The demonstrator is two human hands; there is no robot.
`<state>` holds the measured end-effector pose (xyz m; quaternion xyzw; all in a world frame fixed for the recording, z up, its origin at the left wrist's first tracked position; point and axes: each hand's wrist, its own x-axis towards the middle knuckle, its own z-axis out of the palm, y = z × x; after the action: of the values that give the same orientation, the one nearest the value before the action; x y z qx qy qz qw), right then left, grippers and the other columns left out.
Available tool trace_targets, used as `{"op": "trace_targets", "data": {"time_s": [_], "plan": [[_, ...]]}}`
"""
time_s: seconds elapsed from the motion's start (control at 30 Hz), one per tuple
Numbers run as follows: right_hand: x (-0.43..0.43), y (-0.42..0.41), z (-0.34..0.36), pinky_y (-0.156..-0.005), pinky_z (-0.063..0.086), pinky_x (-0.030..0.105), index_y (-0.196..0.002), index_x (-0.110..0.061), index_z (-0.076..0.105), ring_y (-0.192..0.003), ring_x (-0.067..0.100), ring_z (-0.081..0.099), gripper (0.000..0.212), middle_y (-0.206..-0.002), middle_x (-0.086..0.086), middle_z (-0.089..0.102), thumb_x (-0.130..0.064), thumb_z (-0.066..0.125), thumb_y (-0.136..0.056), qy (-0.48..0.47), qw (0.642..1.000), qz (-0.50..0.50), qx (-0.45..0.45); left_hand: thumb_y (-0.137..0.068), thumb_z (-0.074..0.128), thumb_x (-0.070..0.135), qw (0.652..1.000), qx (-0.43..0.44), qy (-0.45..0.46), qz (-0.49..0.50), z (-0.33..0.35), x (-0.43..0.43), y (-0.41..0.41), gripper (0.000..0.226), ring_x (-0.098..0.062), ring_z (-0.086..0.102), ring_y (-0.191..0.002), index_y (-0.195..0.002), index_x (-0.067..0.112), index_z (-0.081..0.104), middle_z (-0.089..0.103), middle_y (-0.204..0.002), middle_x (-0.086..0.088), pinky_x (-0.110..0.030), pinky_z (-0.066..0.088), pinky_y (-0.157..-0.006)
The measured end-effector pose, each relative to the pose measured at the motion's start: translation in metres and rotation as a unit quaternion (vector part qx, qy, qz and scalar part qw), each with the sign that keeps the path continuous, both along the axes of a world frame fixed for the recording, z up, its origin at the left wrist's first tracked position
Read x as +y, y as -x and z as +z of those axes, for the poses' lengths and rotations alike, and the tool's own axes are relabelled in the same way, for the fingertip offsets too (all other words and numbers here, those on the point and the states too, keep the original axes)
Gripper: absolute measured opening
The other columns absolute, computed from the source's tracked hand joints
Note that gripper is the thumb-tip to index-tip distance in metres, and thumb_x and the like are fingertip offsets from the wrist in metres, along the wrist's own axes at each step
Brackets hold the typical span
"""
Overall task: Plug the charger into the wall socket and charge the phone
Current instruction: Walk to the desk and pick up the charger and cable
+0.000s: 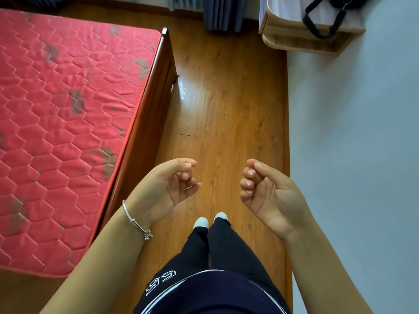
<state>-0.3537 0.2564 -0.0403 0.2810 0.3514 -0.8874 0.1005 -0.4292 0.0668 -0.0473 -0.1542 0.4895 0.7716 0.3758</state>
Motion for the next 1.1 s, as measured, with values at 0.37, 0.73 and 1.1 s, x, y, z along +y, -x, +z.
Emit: {"op": "trace_targets", "data": {"time_s": [0.37, 0.73, 1.1], "plan": [[0.077, 0.057, 0.007, -0.052, 0.045, 0.020, -0.077, -0.017, 0.068, -0.059, 0.010, 0.051, 0.014, -0.068, -0.001, 0.054, -0.021, 0.055, -0.081, -0.003, 1.000, -0.024, 0.014, -0.088, 0.050, 0.010, 0.999, -0.004, -0.042, 0.002, -0.002, 0.082, 0.057, 0.009, -0.011, 0.054, -0.057, -0.086, 0.012, 0.059, 0.046, -0.053, 0.004, -0.030, 0.057, -0.072], [0.110, 0.117, 0.002, -0.051, 0.042, 0.019, -0.081, -0.014, 0.063, -0.058, 0.010, 0.048, 0.009, -0.067, -0.001, 0.052, -0.020, 0.058, -0.077, 0.024, 0.999, -0.045, -0.018, -0.083, 0.054, 0.012, 0.994, -0.024, -0.102, -0.016, 0.005, 0.122, 0.126, 0.005, -0.011, 0.053, -0.058, -0.083, 0.014, 0.060, 0.044, -0.055, 0.004, -0.031, 0.056, -0.072], [0.125, 0.229, 0.009, -0.050, 0.044, 0.019, -0.075, -0.016, 0.067, -0.057, 0.009, 0.050, 0.010, -0.066, -0.001, 0.053, -0.020, 0.059, -0.077, 0.025, 0.997, -0.072, 0.011, -0.077, 0.060, 0.013, 0.992, 0.001, -0.123, -0.031, 0.014, 0.140, 0.242, 0.004, -0.010, 0.054, -0.058, -0.081, 0.014, 0.062, 0.043, -0.056, 0.004, -0.031, 0.055, -0.073]]}}
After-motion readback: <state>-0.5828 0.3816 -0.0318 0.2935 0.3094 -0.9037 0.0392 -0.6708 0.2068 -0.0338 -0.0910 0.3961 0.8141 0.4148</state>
